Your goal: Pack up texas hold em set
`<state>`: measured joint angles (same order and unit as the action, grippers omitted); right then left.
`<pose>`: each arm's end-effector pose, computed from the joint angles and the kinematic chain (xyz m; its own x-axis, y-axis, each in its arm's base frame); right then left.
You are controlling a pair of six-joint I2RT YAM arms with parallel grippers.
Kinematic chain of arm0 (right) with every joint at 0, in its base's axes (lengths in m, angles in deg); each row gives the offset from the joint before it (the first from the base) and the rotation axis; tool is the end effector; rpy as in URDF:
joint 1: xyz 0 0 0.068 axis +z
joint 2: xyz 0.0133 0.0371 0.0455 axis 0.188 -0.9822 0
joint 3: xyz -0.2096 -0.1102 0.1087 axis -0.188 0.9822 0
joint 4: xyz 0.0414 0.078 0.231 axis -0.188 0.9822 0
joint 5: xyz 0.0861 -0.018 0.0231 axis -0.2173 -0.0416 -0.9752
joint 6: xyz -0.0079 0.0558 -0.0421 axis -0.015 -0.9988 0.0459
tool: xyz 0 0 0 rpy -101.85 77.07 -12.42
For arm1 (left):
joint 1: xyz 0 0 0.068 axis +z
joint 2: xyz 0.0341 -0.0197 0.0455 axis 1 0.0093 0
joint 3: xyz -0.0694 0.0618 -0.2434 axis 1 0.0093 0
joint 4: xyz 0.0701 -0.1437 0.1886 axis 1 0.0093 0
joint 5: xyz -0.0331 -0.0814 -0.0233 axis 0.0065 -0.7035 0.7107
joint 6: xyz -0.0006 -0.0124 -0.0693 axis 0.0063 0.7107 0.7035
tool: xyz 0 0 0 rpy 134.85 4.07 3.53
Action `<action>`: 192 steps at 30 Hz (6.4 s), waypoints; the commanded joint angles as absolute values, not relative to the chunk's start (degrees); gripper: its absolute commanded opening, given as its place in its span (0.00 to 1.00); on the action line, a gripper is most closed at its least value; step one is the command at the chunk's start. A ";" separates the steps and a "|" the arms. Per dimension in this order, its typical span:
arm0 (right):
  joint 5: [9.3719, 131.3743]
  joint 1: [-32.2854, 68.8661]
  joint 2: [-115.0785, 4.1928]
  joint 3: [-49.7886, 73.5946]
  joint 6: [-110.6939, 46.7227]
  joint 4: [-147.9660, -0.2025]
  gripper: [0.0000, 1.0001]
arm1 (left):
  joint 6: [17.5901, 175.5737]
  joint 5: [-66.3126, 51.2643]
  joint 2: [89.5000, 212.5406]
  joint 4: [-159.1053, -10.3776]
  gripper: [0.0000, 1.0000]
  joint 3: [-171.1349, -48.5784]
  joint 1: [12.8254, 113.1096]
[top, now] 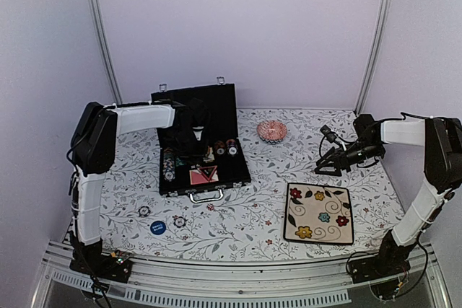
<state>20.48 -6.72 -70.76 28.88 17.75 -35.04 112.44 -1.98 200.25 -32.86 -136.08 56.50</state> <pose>0.2852 0.0693 0.1676 -0.5613 -0.4069 -0.7207 -0.8257 0.3347 0.4541 0.3570 -0.2347 0.1449 -0.9774 0.0853 -0.1932 0.1158 0.9816 -0.1522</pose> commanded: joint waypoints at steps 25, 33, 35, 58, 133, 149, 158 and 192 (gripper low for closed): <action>20.02 -6.36 -71.13 27.66 18.33 -34.43 0.80 | 112.16 0.39 200.55 -31.74 0.24 -138.65 55.63; 19.89 -6.22 -70.96 27.65 18.33 -34.43 0.80 | 112.00 1.97 197.43 -31.61 0.24 -138.68 54.88; 19.88 -6.28 -70.90 27.66 18.33 -34.47 0.80 | 111.84 2.70 196.15 -31.22 0.24 -138.47 54.56; 20.07 -5.69 -70.62 27.42 18.16 -34.43 0.81 | 106.98 -7.69 178.77 -32.60 0.31 -117.90 40.05; 21.32 -5.57 -70.43 27.61 18.31 -34.46 0.82 | 107.58 1.10 201.26 -26.10 0.14 -147.43 50.24; 21.65 -5.56 -70.87 27.60 18.38 -34.47 0.82 | 108.29 3.11 202.50 -29.15 0.14 -143.94 53.09; 21.76 -5.56 -71.01 27.60 18.42 -34.43 0.82 | 107.68 2.94 204.22 -28.67 0.14 -143.54 54.31; 22.07 -5.57 -71.42 27.56 18.58 -34.24 0.83 | 107.58 5.77 197.76 -25.93 0.26 -141.22 54.36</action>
